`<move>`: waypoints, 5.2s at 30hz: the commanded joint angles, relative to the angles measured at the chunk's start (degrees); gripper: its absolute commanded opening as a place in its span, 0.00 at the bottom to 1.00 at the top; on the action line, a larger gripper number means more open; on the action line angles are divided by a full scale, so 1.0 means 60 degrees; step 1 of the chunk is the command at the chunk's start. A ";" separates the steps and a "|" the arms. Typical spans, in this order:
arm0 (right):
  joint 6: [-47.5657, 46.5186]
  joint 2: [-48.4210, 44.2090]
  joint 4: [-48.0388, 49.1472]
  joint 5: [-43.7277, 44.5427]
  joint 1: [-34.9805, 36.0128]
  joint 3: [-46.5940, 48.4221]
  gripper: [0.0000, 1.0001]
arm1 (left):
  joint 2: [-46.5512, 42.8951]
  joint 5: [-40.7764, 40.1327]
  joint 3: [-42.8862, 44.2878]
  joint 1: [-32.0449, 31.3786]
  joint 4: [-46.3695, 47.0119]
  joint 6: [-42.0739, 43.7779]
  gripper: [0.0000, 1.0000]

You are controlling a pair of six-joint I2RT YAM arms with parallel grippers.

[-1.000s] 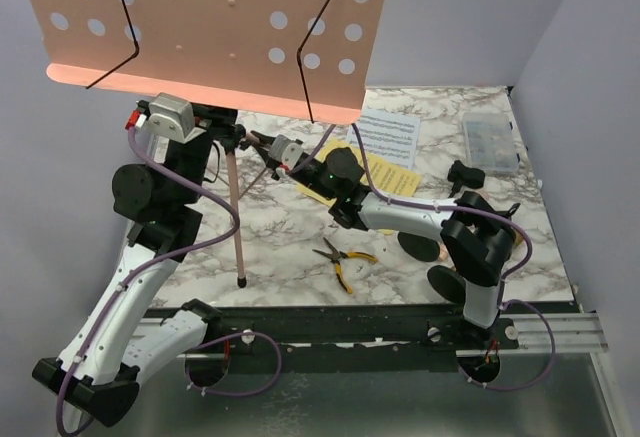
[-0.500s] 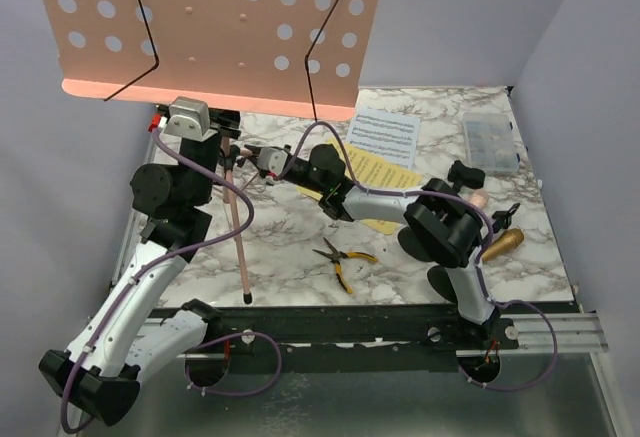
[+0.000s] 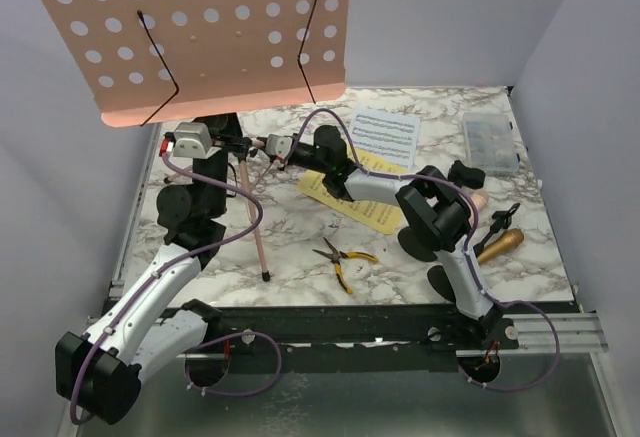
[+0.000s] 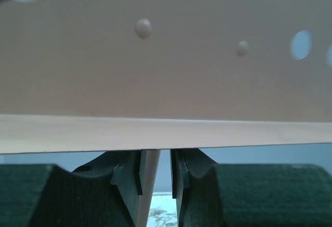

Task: Set up the instrument practice props

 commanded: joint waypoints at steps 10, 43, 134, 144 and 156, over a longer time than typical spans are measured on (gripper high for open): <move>-0.0329 0.0576 -0.1623 0.0804 -0.1205 0.0226 0.00 | -0.0282 0.0474 -0.0592 0.0994 0.1684 -0.1458 0.00; -0.0474 0.0244 -0.2634 -0.1061 -0.0782 0.0001 0.01 | 0.0912 0.5725 0.0570 0.3188 -0.7488 -0.8761 0.99; 0.1084 -0.1737 0.3384 0.0778 0.0597 -0.2633 0.61 | 0.3663 0.8258 -0.0678 0.4400 -0.7605 -0.6996 0.04; 0.2663 -0.1139 0.3027 0.1135 0.0627 -0.1635 0.34 | 0.3673 0.8396 -0.0692 0.4394 -0.7516 -0.7099 0.04; 1.7987 -0.2435 0.0043 0.4301 0.0313 -0.2073 0.00 | 0.3781 0.8446 -0.0697 0.4388 -0.7470 -0.7250 0.04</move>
